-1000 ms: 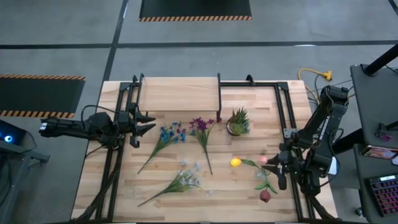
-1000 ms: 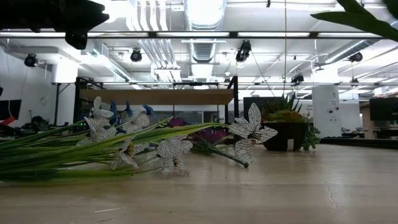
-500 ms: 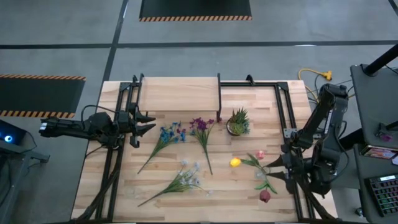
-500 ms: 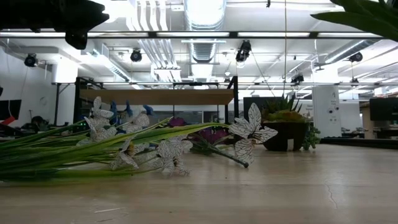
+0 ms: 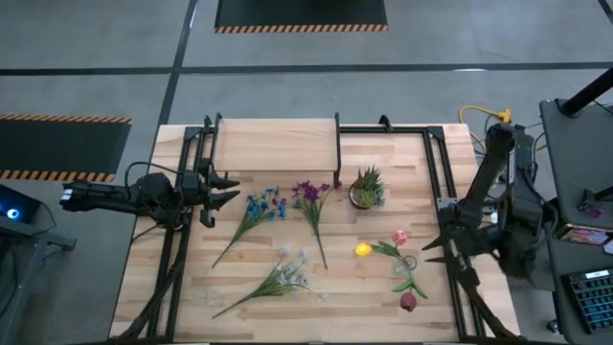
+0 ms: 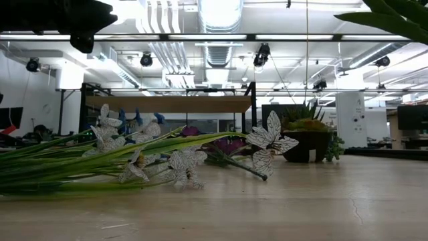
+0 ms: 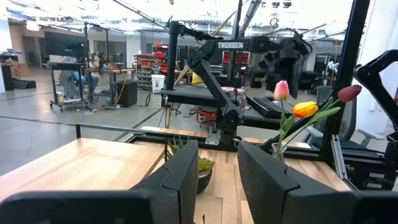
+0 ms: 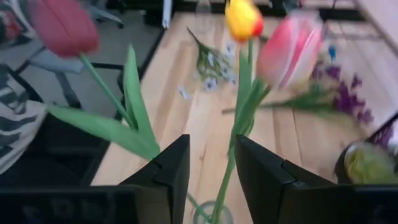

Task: Pick and place flowers into a vace then onto a shelf
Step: Put the blue flowers into the left transparent vase

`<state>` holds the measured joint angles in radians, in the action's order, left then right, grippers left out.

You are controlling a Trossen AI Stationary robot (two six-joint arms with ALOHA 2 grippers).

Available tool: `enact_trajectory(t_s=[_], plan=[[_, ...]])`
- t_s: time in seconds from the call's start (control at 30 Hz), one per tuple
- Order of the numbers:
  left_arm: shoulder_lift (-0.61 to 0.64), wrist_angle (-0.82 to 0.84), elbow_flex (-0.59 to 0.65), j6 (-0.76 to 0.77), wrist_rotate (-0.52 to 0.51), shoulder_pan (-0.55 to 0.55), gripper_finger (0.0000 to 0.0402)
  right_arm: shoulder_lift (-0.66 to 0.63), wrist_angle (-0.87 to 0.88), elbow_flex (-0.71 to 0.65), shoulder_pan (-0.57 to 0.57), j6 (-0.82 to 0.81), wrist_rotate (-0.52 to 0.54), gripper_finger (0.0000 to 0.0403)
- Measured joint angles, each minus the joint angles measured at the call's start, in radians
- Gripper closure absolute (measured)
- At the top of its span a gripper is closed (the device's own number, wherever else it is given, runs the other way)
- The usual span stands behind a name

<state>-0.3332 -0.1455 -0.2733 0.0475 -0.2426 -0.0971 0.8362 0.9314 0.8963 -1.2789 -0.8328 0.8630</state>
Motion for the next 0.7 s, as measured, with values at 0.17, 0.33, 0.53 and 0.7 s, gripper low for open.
enact_trajectory(t_s=[0.17,0.33,0.53,0.7], plan=[[0.0,0.0,0.0,0.0,0.0,0.0,0.0304,-0.092,-0.034,0.028,0.0,0.177,0.126,0.0298],[0.0,0.0,0.0,0.0,0.0,0.0,0.0304,-0.181,-0.185,0.007,0.004,0.412,0.188,0.0314],[0.0,0.0,0.0,0.0,0.0,0.0,0.0304,-0.27,-0.594,-0.056,0.008,0.877,0.068,0.0337],[0.0,0.0,0.0,0.0,0.0,0.0,0.0304,-0.308,-0.734,-0.069,0.053,1.048,-0.122,0.0349]])
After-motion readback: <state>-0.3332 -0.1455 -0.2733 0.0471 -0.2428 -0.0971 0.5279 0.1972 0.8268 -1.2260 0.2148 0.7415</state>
